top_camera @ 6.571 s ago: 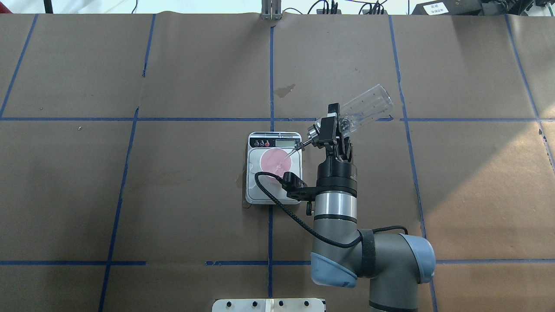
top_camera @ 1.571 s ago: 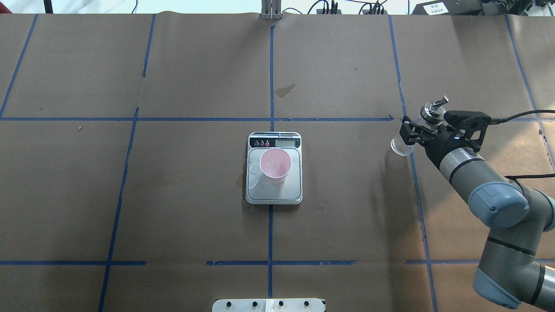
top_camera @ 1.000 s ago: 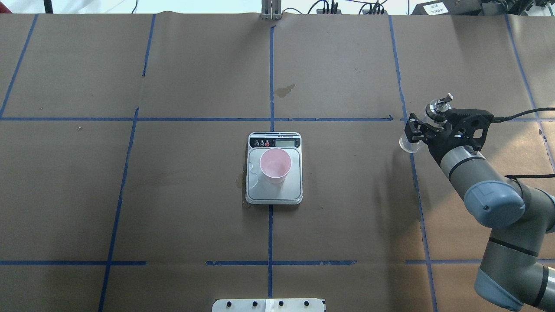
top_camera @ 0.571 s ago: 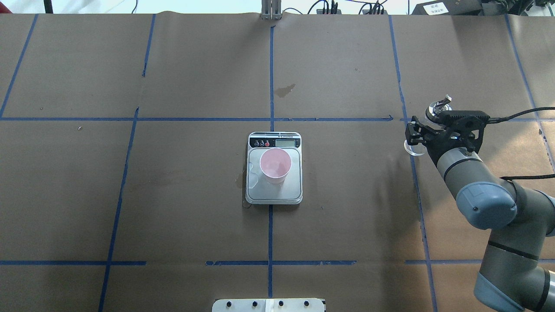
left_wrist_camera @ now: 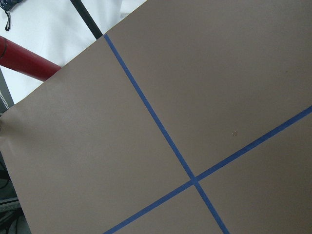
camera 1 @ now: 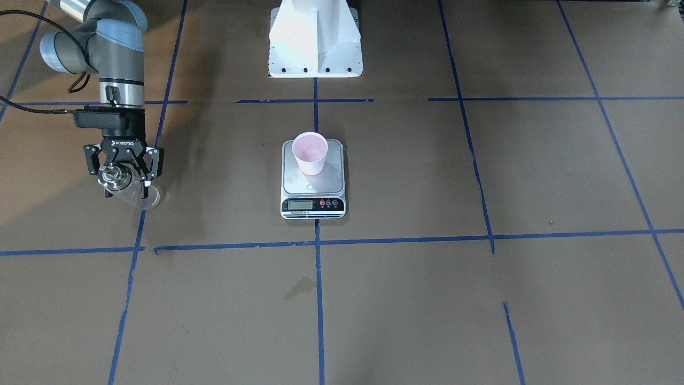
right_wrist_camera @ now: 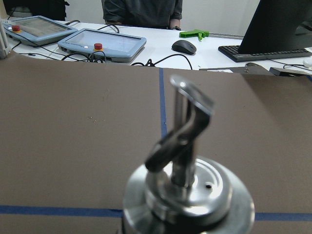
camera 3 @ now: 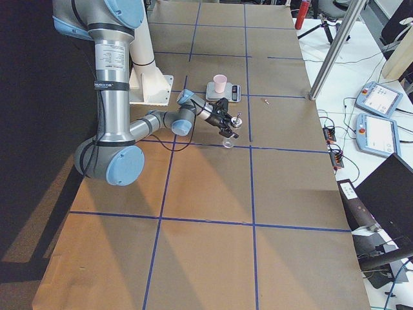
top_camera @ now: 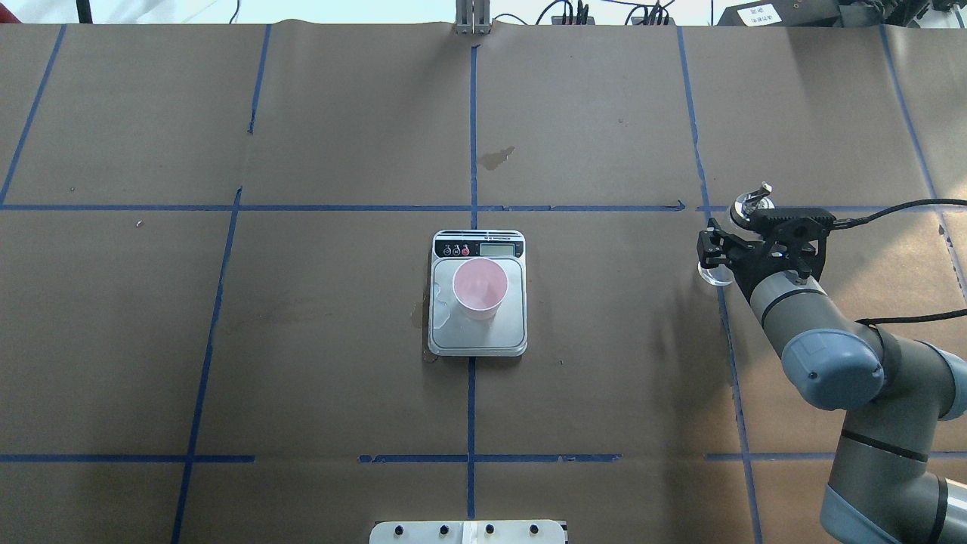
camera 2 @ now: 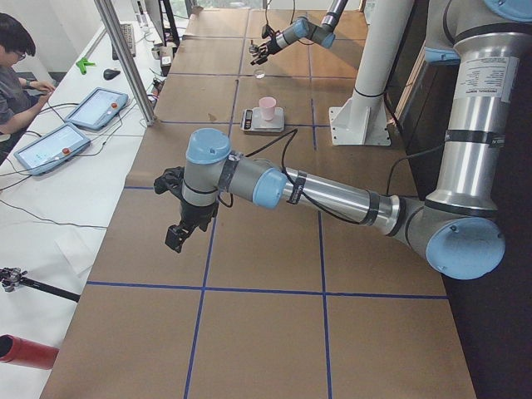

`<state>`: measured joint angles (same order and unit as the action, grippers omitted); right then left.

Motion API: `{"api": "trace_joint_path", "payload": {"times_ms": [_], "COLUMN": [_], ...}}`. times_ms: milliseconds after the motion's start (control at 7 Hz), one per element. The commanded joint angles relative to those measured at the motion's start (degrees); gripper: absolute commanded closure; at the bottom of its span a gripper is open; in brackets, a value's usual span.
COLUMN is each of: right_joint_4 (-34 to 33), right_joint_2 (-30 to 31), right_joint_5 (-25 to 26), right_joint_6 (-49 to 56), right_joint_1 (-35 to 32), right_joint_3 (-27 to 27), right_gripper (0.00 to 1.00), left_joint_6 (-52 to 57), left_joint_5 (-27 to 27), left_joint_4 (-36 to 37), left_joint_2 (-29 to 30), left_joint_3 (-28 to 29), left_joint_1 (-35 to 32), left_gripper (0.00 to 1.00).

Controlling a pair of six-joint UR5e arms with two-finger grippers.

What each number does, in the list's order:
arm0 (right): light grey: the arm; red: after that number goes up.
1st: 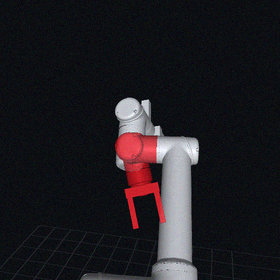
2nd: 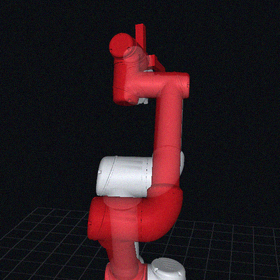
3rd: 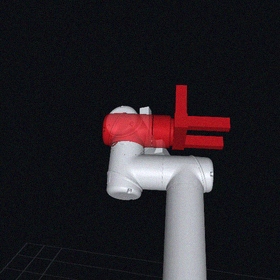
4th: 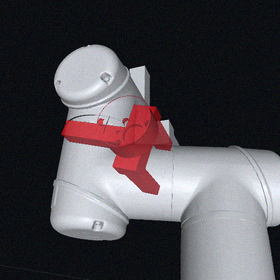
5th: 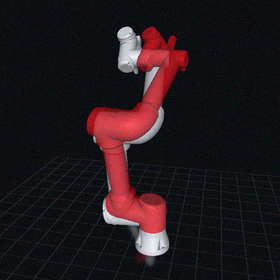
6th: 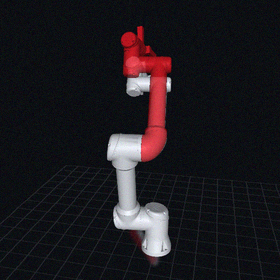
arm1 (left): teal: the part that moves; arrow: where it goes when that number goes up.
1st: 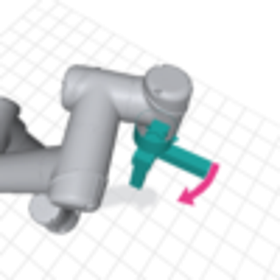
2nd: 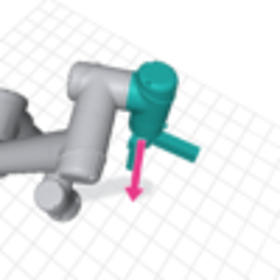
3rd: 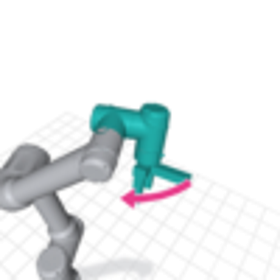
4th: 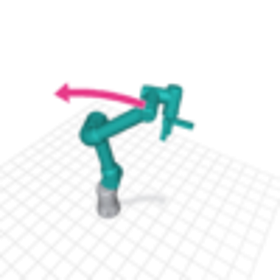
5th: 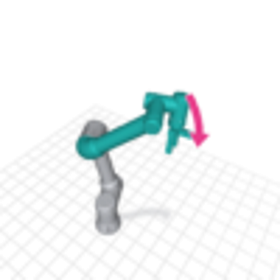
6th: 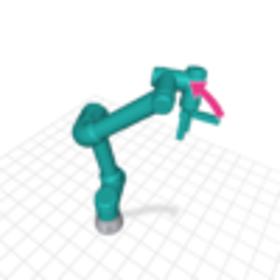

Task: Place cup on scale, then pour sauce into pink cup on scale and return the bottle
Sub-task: 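Carry the bottle with the right gripper back to its original spot, then lower the bottle onto the table and open the right gripper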

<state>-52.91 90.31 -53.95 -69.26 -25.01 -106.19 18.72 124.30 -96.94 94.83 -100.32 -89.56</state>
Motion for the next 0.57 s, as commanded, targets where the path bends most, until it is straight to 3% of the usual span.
{"api": "trace_joint_path", "payload": {"times_ms": [0, 143, 429], "right_joint_4": [0.61, 0.7, 0.71], "right_joint_2": [0.4, 0.4, 0.4], "right_joint_5": [-0.28, -0.19, -0.1], "right_joint_6": [0.09, 0.0, 0.09], "right_joint_1": [-0.04, 0.04, 0.05], "right_joint_3": [0.02, 0.1, 0.11], "right_gripper": [0.64, 0.46, 0.25], "left_joint_6": [0.0, 0.0, 0.0], "left_joint_5": [-0.02, -0.02, -0.02], "left_joint_4": [0.0, 0.0, 0.0], "left_joint_2": [0.0, 0.0, 0.0], "left_joint_3": [0.04, -0.05, -0.05], "left_joint_1": [0.0, 0.0, 0.0], "left_gripper": [0.0, 0.0, 0.0]}}
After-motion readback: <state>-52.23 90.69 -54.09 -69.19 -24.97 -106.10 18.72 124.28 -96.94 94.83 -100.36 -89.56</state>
